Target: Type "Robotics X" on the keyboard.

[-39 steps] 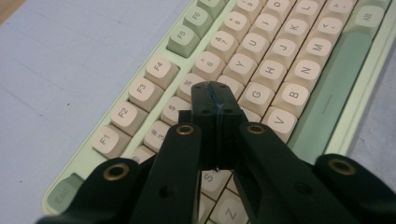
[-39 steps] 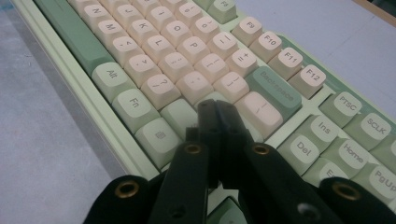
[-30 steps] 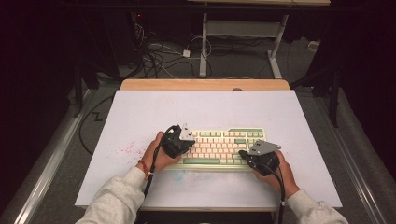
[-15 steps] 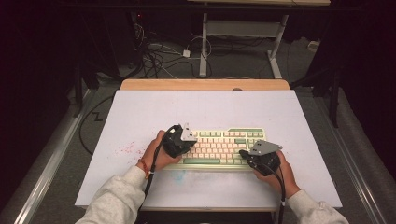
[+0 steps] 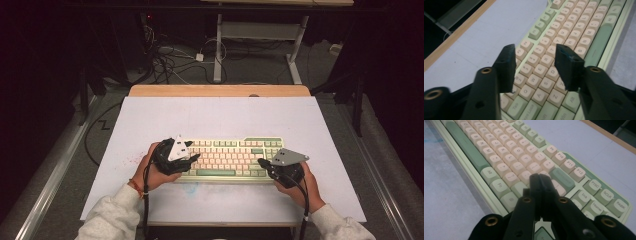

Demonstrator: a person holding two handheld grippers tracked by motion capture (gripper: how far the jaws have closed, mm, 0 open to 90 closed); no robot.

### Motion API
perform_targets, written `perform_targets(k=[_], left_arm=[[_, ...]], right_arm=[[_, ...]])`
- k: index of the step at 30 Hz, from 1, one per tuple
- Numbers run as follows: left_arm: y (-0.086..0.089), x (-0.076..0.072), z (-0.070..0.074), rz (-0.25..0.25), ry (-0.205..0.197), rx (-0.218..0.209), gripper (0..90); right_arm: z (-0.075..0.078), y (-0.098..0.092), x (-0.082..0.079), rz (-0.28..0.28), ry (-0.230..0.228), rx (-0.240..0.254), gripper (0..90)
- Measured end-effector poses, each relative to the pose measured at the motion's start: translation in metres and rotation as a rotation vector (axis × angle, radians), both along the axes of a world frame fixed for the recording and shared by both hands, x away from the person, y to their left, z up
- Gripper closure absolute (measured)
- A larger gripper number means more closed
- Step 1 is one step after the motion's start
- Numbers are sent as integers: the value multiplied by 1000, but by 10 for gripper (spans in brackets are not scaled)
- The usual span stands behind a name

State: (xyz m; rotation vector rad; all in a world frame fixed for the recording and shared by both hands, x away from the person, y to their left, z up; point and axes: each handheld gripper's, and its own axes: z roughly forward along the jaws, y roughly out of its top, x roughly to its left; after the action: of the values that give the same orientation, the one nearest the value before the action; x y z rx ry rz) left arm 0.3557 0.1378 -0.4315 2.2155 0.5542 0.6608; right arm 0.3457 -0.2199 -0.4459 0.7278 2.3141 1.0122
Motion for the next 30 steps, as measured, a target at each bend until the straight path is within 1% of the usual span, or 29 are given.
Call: perform_targets(k=[1,2,3,5,6,8,11,13,14,15,16,18,20,21,22,23,24,25,26,27,29,30], left_arm=[[3,-2,-1,-3,-2,-7,344],[6,-4,-3,-7,3,-18,338],[9,-6,-5,2,6,-21,262],[15,-10,-9,19,3,-28,251],[18,-12,-10,26,0,-28,231],[25,-15,-13,48,9,-44,220],[33,-20,-18,73,20,-53,216],[37,-24,-20,78,43,-66,215],[39,-27,-22,86,47,-67,215],[40,-29,-24,91,51,-63,215],[41,-32,-27,90,58,-55,215],[44,-35,-30,99,64,-42,206],[47,-37,-32,105,75,-49,200],[49,-37,-32,111,75,-54,200],[51,-38,-32,115,84,-63,200],[52,-39,-32,116,79,-62,200],[53,-40,-31,121,73,-58,200],[56,-41,-32,122,81,-59,187],[56,-41,-32,122,81,-59,184],[58,-41,-32,122,70,-56,184],[60,-42,-33,120,76,-48,182],[60,-42,-34,122,74,-43,180]], right_arm=[[1,0,0,0,2,5,900],[1,0,1,2,4,7,900],[2,1,1,4,2,6,900],[3,3,3,7,4,9,900],[3,3,3,7,4,9,900],[4,5,4,10,5,10,900],[5,10,6,20,11,8,900],[5,14,8,25,13,9,900],[6,20,11,32,15,11,900],[6,20,11,32,15,11,900],[6,28,15,41,22,7,900],[6,34,18,46,26,7,900],[5,42,23,56,28,2,900],[5,42,23,56,28,2,900],[5,49,27,62,36,0,900],[4,53,29,65,39,-2,900],[4,53,29,65,39,-2,900],[4,61,32,74,39,-8,900],[4,61,32,74,39,-8,900],[3,65,34,80,41,-11,900],[1,73,39,80,47,-34,900],[0,73,40,74,49,-35,900]])
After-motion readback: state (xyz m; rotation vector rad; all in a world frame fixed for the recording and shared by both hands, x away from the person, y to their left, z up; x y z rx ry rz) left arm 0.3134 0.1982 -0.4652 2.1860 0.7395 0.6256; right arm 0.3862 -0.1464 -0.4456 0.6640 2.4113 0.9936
